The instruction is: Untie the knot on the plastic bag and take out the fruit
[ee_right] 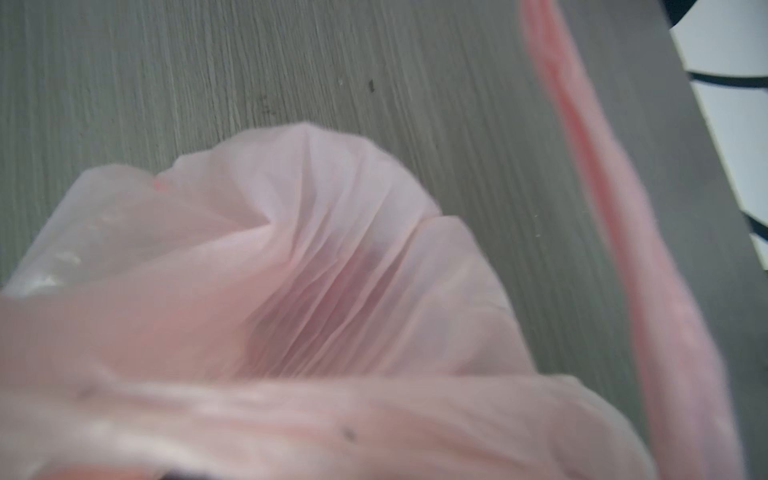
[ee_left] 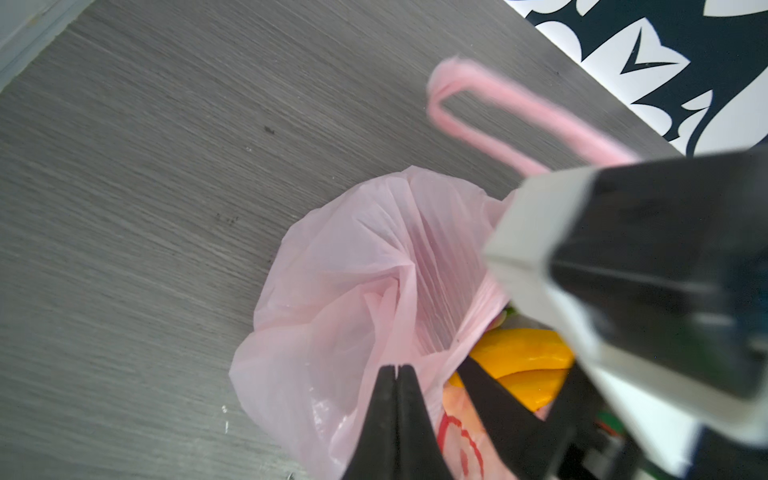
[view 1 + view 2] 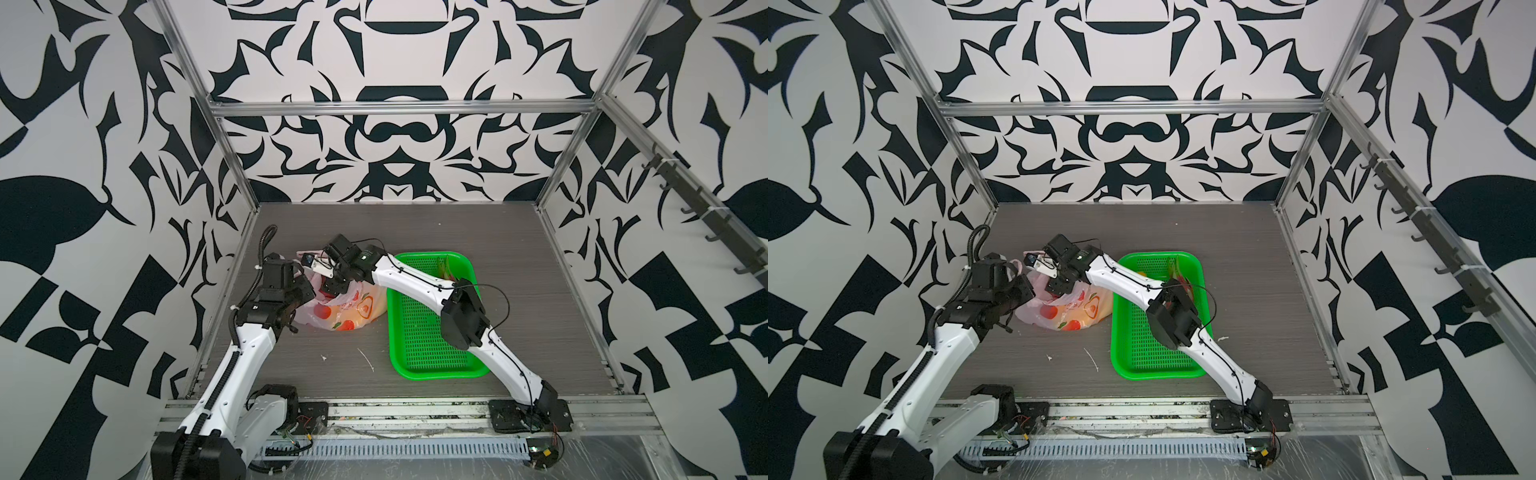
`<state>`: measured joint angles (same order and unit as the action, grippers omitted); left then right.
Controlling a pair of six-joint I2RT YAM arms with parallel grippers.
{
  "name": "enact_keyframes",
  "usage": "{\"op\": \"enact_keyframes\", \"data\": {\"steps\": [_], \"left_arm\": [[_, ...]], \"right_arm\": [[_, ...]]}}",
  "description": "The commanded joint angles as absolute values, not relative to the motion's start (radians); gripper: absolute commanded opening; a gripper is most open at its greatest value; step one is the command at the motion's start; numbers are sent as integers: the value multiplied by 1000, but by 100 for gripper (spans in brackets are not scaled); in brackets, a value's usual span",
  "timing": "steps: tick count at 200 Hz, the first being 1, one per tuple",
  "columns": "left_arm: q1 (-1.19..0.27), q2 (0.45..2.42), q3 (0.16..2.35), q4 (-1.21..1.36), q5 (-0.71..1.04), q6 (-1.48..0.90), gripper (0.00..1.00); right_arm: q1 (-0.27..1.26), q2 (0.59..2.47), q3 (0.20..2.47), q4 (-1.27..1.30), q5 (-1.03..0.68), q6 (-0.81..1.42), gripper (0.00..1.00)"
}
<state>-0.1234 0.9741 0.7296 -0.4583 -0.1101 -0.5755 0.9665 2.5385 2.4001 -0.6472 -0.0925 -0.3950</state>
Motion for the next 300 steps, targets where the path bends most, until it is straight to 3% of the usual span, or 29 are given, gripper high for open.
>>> {"op": "enact_keyframes", "data": {"steps": [1,85,221,300], "left_arm": [[-120,988,765,-434,-95,-567,0],[-120,1033,784,-415,-73,-558,0],[-119,1063,786,-381,-49,-574,0],[-120,1063,793,-385,-48,-566,0]], "right_arm": [[956,2535,2437,-667,-113,-402,77],[943,2625,2488,-644,-64,-380,80],[950,2434,2063,-144,269,-416,81],[950,2559,2223,-283,286,-400,80]]}}
